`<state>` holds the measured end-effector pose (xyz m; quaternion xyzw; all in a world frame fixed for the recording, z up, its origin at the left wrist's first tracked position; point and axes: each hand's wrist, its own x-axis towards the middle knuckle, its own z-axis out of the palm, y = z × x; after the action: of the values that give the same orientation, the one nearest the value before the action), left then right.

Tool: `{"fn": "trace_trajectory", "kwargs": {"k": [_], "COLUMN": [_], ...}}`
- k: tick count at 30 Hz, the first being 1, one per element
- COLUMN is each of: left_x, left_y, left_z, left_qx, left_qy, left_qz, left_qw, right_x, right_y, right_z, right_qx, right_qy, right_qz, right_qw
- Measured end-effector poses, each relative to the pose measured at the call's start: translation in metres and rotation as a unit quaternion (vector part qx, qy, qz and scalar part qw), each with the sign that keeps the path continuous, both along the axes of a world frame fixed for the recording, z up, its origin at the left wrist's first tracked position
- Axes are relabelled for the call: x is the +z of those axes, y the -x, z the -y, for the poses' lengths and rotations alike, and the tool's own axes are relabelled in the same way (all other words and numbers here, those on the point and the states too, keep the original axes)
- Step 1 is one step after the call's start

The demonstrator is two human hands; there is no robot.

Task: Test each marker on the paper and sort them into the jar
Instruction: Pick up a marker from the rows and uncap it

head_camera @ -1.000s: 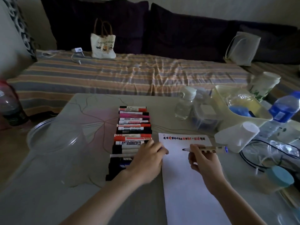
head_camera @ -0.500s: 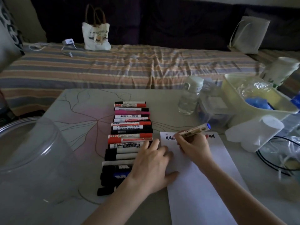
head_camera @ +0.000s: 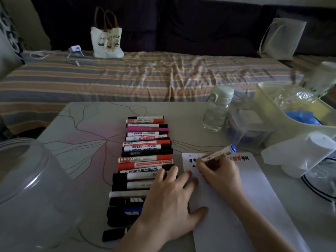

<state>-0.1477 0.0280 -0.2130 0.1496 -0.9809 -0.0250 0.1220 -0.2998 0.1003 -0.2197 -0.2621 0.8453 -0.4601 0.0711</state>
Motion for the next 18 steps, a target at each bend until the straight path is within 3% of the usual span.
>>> {"fn": "trace_trajectory", "kwargs": {"k": [18], "left_x": [-0.0007], "left_y": [-0.0047], "left_z": [0.0033], "left_qx": [0.004], "left_qy": [-0.02], "left_qz": [-0.006], "left_qw": [1.0], "right_x": [-0.0029], "right_y": [0.0], "right_z": [-0.0039], "right_qx": [0.028], "right_qy": [0.011], "right_qz": [-0.008], "right_qw": [1.0]}}
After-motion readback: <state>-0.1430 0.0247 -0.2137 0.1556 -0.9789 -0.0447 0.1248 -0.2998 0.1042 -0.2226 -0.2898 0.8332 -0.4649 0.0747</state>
